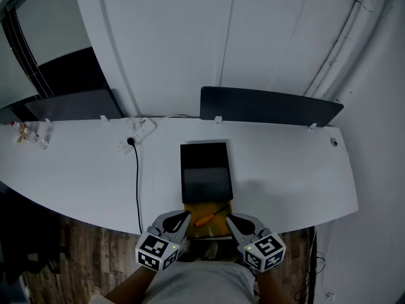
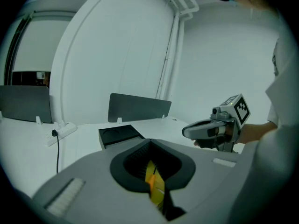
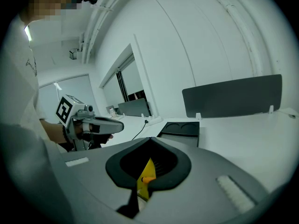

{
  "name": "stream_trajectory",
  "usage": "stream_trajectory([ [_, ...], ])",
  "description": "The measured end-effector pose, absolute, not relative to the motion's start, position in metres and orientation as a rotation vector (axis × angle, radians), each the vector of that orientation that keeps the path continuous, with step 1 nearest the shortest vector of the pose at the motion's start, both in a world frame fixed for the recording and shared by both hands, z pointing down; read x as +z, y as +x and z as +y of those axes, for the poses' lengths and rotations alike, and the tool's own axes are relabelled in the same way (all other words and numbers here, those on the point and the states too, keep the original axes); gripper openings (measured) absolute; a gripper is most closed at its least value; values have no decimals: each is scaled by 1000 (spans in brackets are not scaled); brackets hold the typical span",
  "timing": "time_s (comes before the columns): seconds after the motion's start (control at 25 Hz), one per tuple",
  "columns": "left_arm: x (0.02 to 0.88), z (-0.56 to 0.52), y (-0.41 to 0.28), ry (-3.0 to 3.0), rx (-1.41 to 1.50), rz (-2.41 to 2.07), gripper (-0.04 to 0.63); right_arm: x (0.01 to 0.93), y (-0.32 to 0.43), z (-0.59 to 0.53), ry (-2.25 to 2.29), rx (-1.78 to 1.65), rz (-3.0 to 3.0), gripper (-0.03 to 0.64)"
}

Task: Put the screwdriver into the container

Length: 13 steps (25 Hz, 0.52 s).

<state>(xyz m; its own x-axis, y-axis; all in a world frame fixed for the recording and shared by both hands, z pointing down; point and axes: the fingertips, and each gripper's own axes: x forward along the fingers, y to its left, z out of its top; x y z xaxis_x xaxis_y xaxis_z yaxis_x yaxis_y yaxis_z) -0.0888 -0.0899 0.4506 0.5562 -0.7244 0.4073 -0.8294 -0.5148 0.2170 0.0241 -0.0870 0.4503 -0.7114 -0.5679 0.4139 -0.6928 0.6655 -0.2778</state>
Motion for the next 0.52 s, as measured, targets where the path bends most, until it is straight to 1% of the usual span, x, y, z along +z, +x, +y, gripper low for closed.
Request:
stream_trajectory([
  [0.52,452,-91,-88,2409,409,-1262,2,451,30,-94,1017,599,-2581,14],
])
